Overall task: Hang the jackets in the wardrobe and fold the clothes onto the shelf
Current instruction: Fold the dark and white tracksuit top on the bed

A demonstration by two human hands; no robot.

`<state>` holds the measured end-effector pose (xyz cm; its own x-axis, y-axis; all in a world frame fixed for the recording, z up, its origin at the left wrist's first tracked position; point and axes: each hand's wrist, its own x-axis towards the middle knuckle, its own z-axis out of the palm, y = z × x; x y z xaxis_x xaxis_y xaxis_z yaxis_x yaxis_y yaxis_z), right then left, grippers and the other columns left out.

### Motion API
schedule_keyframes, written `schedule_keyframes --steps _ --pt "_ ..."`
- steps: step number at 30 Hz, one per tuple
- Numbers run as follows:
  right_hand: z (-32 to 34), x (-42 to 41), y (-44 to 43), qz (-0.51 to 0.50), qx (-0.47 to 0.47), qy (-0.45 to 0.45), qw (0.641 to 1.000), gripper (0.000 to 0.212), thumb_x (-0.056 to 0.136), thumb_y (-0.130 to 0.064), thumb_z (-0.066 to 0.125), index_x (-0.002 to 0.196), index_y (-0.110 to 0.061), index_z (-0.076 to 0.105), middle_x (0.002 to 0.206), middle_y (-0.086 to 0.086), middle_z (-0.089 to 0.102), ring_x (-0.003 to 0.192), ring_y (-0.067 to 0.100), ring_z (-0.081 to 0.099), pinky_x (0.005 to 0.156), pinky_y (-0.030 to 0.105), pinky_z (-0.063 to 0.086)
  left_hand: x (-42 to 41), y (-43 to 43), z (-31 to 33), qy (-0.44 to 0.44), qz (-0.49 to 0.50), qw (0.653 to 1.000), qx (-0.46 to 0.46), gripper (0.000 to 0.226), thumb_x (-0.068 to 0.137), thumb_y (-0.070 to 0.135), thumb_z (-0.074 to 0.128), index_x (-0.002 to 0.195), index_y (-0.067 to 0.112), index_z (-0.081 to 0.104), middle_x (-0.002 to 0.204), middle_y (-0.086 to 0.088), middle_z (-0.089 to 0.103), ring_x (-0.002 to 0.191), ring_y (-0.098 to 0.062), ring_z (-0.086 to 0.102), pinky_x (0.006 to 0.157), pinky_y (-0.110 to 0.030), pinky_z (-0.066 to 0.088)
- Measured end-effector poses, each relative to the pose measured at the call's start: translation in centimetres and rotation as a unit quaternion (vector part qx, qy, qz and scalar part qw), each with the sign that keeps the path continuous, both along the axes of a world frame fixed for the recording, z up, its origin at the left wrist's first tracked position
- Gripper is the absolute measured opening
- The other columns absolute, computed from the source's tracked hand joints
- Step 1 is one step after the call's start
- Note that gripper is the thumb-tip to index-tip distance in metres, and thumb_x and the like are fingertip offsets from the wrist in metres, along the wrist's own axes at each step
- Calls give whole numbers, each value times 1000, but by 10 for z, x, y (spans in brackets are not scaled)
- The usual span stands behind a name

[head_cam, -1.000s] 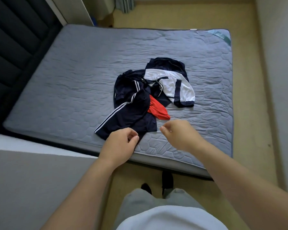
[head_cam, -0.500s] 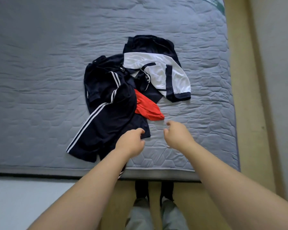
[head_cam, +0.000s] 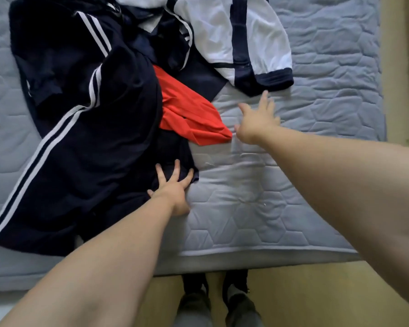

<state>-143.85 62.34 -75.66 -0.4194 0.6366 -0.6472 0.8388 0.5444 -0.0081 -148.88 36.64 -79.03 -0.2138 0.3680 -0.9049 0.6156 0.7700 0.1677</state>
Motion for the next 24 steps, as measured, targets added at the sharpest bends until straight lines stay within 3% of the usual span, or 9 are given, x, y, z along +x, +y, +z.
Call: schedule_keyframes --steps 3,6,9,13,16,18,21,22,24 --pt "-22 -24 16 16 22 51 998 57 92 -51 52 146 -44 34 162 14 -26 151 36 -14 119 59 10 3 -5 -16 14 9 1000 19 111 77 27 72 150 57 -7 151 21 -42 138 -39 -42 101 -79 23" --pt "-39 -44 26 -24 -8 71 997 52 97 -53 38 147 -36 39 165 12 -14 152 34 -10 118 61 3 4 -7 -23 13 14 999 27 111 77 21 70 150 56 -6 151 22 -42 138 -38 -44 100 -80 21" --pt "-44 -44 23 -3 -29 45 999 47 103 -30 25 145 -16 42 159 15 25 149 34 12 118 61 8 4 -9 -28 20 10 999 31 111 77 21 70 150 57 -6 151 22 -41 138 -38 -43 100 -80 22" --pt "-20 -16 -1 107 -22 59 992 26 94 -8 32 102 -20 54 130 10 51 135 30 34 112 67 15 -1 -4 -18 2 15 999 32 111 75 29 75 152 54 -1 157 18 -35 140 -40 -40 103 -79 21" --pt "13 11 -35 143 -53 73 986 21 100 -15 32 95 -20 52 123 9 55 129 28 41 112 63 20 -15 -1 3 -35 71 995 60 98 78 45 78 156 42 19 166 4 -15 145 -44 -27 121 -60 6" --pt "45 35 -71 114 -92 88 985 28 105 -22 30 98 -17 57 123 11 58 124 30 48 110 53 29 -20 -3 30 -11 153 981 118 75 84 51 71 151 34 40 167 1 11 152 -37 1 123 -51 9" --pt "108 81 -131 44 -164 123 978 38 107 -32 31 92 -15 62 112 10 66 110 33 56 94 40 41 -6 -7 88 78 289 927 227 44 96 48 55 130 22 64 140 0 59 132 -25 51 108 -40 41" --pt "132 95 -148 -1 -186 150 971 39 105 -35 36 83 -18 63 95 3 69 99 31 58 84 35 44 2 -8 110 46 392 888 237 41 98 48 52 120 18 69 124 -1 67 120 -26 60 97 -40 47" --pt "186 116 -176 -108 -185 223 951 32 97 -38 55 69 -26 66 70 -13 66 80 18 59 69 25 44 20 -7 159 -107 606 767 185 43 98 53 51 108 15 69 107 -1 72 101 -25 70 74 -38 55"
